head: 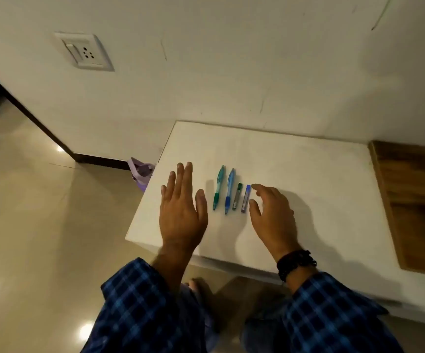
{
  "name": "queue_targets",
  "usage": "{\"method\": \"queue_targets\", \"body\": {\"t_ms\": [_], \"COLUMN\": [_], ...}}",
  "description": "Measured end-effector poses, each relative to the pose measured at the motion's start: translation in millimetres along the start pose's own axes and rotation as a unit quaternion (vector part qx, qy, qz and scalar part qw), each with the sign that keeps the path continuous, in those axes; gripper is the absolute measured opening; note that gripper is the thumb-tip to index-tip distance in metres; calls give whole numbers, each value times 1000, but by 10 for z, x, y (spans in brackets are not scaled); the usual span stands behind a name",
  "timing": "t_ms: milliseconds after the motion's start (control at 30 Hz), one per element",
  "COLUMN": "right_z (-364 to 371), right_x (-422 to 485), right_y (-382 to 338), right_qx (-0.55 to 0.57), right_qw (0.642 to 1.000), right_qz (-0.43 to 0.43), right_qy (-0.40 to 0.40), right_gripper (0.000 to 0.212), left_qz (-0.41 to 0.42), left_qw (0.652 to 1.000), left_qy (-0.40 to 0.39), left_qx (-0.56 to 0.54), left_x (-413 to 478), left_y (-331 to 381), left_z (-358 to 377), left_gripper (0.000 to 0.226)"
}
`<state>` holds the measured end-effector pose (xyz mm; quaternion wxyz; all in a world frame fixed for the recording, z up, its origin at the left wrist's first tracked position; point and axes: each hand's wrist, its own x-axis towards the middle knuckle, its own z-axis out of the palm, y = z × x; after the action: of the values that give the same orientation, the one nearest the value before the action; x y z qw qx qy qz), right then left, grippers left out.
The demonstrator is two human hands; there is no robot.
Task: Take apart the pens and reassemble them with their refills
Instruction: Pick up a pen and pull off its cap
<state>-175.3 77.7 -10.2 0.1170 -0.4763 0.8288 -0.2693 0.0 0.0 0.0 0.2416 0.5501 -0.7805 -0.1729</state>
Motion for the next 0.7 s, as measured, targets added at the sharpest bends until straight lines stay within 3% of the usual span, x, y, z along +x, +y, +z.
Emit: {"method": "queue_targets", "body": {"t_ms": [267, 700], "right_z": [156, 225], "right_x": [177, 278], "right_y": [-5, -36], "right_qx": [13, -43], "right_qw": [996, 996], "right_qz": [36, 56], "right_qy": [-86, -52], "right_gripper": [54, 46], "left_qz": [0, -14], "left_qw": [994, 981], "left_qy": [-105, -189], "left_qx": [35, 47], "left_x": [120, 171], "left_y": [10, 25], "left_z": [241, 439], "left_gripper": [62, 56]}}
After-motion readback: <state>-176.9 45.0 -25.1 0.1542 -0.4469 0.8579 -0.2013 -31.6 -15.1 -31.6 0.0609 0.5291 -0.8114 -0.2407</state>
